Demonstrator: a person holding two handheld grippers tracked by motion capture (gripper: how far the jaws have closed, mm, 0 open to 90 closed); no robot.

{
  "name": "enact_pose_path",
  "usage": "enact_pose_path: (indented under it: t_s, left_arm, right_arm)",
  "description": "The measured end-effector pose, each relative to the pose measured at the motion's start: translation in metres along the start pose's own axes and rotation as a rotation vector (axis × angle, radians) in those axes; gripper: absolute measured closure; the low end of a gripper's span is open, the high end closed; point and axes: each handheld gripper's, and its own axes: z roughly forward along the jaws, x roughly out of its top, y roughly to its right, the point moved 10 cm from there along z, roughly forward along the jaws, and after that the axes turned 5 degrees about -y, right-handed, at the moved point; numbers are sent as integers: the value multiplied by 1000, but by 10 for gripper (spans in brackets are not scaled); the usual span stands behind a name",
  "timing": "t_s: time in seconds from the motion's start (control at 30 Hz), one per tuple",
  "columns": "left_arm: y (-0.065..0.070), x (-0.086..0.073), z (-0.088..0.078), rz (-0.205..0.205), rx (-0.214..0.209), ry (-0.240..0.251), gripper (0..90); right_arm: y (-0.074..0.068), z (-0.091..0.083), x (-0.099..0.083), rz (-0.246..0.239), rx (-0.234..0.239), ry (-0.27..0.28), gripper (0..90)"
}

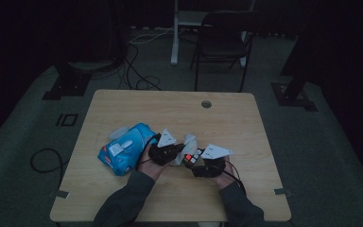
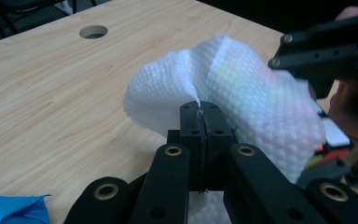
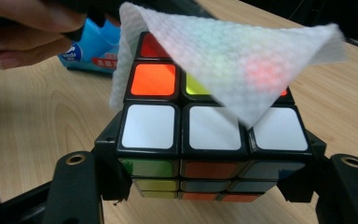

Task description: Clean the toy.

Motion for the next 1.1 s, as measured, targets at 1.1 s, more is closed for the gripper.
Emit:
enact_pose_path:
  t_s: [1.1]
  left_arm:
    - [-4, -8, 10, -51, 10, 15, 897]
  right_arm:
    - [-7, 2, 0, -45, 3, -19, 345]
